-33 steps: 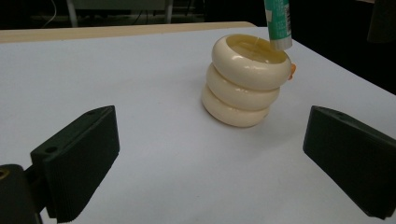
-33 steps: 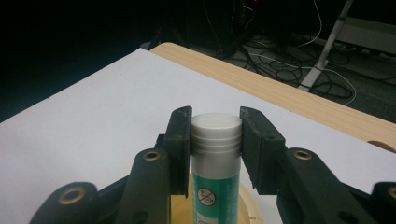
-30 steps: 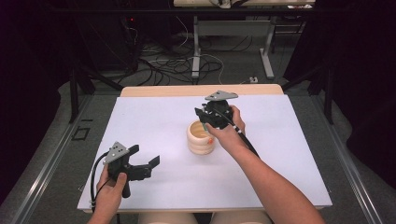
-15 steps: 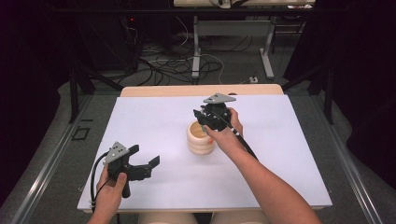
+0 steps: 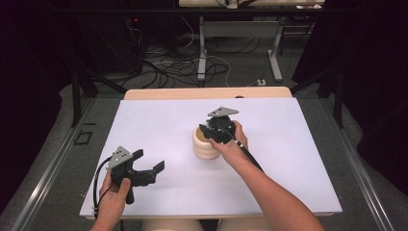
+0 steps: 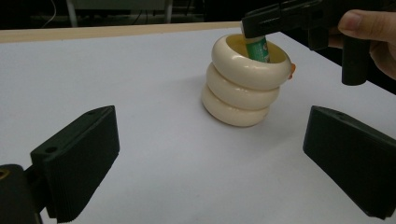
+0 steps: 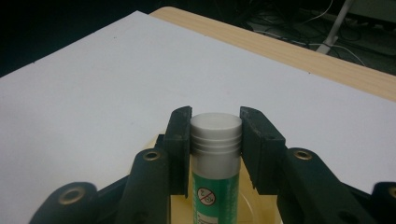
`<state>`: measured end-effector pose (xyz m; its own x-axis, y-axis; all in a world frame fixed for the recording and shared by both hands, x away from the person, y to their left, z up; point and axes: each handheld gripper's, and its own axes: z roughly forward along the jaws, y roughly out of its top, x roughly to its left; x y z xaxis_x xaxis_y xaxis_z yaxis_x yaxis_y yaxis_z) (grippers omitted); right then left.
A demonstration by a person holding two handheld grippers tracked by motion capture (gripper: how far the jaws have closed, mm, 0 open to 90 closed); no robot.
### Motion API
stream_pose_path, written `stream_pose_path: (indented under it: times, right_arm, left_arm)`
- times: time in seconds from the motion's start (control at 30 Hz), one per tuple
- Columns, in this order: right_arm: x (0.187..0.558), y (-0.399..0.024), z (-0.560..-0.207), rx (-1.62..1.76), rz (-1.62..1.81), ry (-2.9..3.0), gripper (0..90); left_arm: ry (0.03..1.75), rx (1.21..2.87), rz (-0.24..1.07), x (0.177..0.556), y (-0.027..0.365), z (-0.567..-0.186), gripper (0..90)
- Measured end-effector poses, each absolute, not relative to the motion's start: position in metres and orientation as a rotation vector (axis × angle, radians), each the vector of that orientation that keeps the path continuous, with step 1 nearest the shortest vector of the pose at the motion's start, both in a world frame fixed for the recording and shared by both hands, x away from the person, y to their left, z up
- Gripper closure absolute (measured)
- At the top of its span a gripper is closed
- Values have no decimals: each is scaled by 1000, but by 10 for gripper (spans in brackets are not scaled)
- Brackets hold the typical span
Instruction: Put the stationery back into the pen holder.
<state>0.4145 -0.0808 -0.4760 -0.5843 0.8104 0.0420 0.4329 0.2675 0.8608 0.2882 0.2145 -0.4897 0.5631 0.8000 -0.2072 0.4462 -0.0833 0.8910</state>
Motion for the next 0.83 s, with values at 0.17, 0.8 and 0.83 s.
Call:
stream_pose_path:
  times: [0.17,0.8,0.83]
  right_arm:
    - [413,-81,-481,1129,1235,2151,648]
    - [406,-88,-470,1101,1310,2151,309]
    - [405,-90,-470,1087,1303,2149,291]
  left_arm:
    - [1043,1725,405,288,214,-490,35]
    - [1040,1725,409,288,215,-489,35]
    - [1046,1721,405,288,215,-489,35]
